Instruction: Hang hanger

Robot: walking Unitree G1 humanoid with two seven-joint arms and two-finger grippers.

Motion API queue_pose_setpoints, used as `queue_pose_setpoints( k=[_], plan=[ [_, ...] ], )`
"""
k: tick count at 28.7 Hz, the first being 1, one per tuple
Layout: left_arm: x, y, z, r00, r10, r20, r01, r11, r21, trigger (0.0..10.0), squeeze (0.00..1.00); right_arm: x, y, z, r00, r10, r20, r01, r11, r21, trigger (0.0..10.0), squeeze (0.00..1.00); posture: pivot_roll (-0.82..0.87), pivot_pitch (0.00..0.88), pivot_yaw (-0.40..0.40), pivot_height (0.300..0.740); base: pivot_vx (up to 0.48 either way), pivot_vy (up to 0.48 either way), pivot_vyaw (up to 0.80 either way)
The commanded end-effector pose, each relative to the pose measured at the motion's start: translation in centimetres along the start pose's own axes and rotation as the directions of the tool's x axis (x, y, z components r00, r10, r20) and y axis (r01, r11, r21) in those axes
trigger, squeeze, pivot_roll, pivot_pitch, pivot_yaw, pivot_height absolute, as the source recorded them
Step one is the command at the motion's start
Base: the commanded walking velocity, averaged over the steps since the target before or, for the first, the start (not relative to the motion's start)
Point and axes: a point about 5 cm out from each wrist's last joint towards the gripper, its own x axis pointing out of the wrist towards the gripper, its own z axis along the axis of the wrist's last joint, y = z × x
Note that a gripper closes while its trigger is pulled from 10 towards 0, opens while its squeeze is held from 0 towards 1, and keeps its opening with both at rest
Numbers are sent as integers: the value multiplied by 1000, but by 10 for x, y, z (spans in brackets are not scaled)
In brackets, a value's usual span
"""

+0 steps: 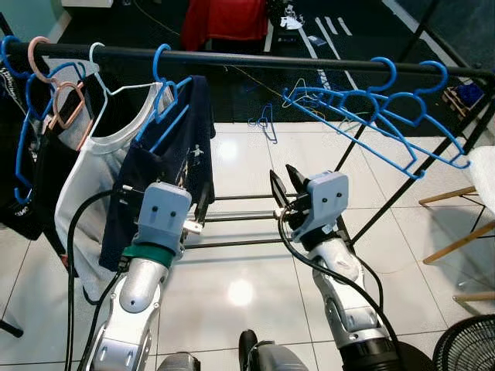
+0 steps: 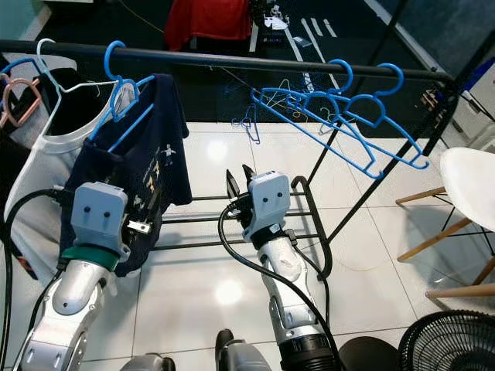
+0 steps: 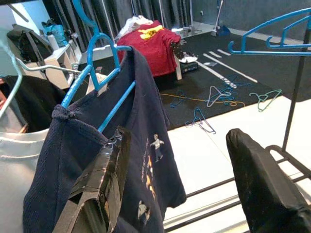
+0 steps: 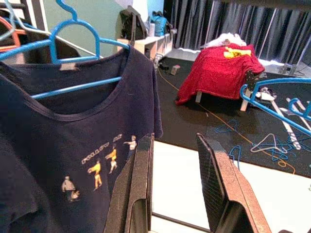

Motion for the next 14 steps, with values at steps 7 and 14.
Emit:
queue_pose_setpoints(
  k=[7,14],
  plan=[
    [0,0,-1,1000,-1,5,1,1000,8,10000,0,4,2,4,1000,14,14,-14,1000,19,10000,0,64,39,-19,740,-386,0,0],
    [1,0,-1,1000,0,8,0,1000,9,10000,0,6,2,4,1000,10,17,-11,1000,20,10000,0,64,32,-16,740,-410,0,0]
  ],
)
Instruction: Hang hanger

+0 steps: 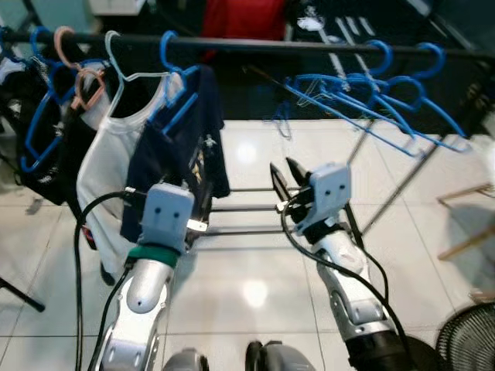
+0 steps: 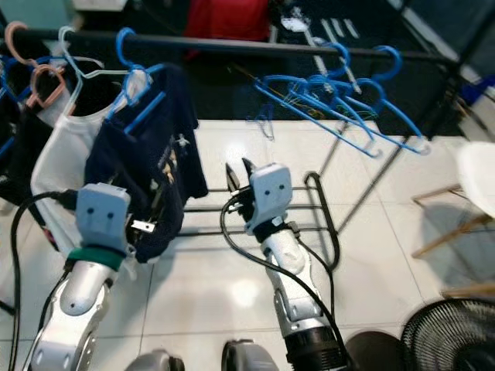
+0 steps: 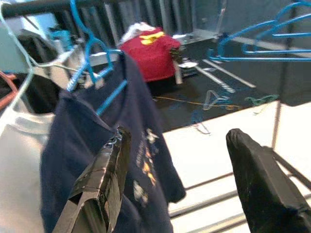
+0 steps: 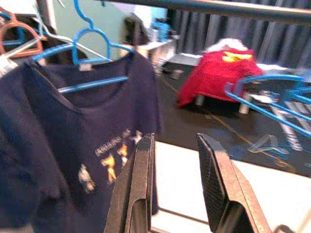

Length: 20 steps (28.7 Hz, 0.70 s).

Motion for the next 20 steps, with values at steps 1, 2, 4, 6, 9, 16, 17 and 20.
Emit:
queue_pose_setpoints(
  k=[1,2,4,6,9,16,17,20],
  plan=[
    [-2,2,-6,1000,3,-24,-3,1000,9,10000,0,0,4,-2,1000,7,-8,-7,1000,12,10000,0,65,30,-15,740,-412,0,0],
    [-1,2,-6,1000,3,-23,-3,1000,10,10000,0,1,4,-2,1000,7,-8,-7,1000,11,10000,0,65,30,-15,740,-416,0,0],
    [-1,2,-6,1000,3,-23,-3,1000,10,10000,0,1,4,-2,1000,7,-8,-7,1000,11,10000,0,65,30,-15,740,-416,0,0],
    [-1,2,-6,1000,3,-21,-3,1000,10,10000,0,1,4,-2,1000,8,-6,-8,1000,10,10000,0,65,30,-15,740,-407,0,0],
    [-1,2,-6,1000,3,-21,-3,1000,11,10000,0,2,4,-2,1000,9,-5,-9,1000,9,10000,0,66,26,-14,740,-407,0,0],
    [0,2,-6,1000,4,-20,-4,1000,12,10000,0,4,5,-1,1000,11,-1,-11,1000,-11,10000,0,68,24,-14,740,-412,0,0],
    [0,2,-6,1000,4,-20,-4,1000,12,10000,0,4,5,-1,1000,11,-1,-11,1000,-11,10000,0,68,24,-14,740,-412,0,0],
    [0,2,-6,1000,5,-19,-5,1000,13,10000,0,5,5,0,1000,12,0,-12,1000,-18,10000,0,69,23,-14,740,-400,0,0]
  ],
)
